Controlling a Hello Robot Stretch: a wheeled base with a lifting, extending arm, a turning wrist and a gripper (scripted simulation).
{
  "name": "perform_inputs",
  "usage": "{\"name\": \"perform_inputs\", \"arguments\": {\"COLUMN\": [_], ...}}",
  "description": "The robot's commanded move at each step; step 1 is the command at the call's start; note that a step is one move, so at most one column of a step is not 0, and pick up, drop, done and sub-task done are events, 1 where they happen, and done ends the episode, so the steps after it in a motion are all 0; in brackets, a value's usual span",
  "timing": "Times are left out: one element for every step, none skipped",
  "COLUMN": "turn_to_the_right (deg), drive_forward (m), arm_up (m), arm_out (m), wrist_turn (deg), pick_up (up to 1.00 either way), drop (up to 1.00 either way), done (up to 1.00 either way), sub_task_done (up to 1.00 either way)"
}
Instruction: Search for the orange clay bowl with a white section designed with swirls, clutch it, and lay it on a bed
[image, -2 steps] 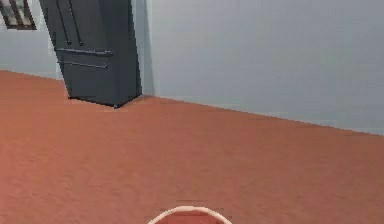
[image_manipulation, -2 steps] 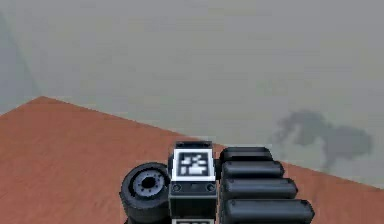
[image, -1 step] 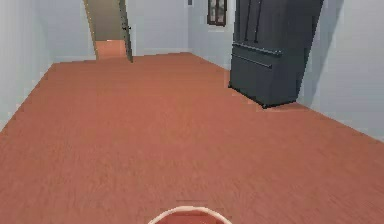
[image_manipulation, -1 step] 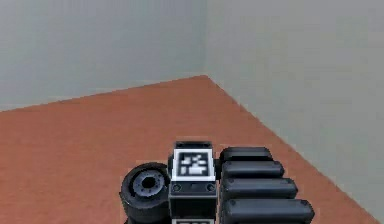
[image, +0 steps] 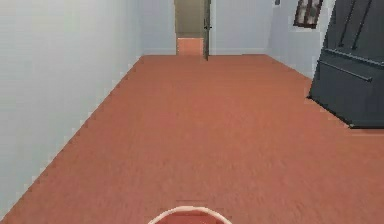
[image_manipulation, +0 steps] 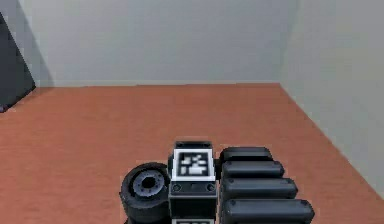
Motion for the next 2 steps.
{"name": "perform_inputs", "arguments": {"turn_to_the_right": [0.0,0.0], "drive_forward": [1.00,1.00], "arm_up": [0.00,0.00], "arm_out": [0.00,0.00], "wrist_turn": [0.0,0.0], "pick_up": [0.00,0.00], "drop": [0.00,0.00], "done": [0.00,0.00], "sub_task_done": [0.00,0.00]}}
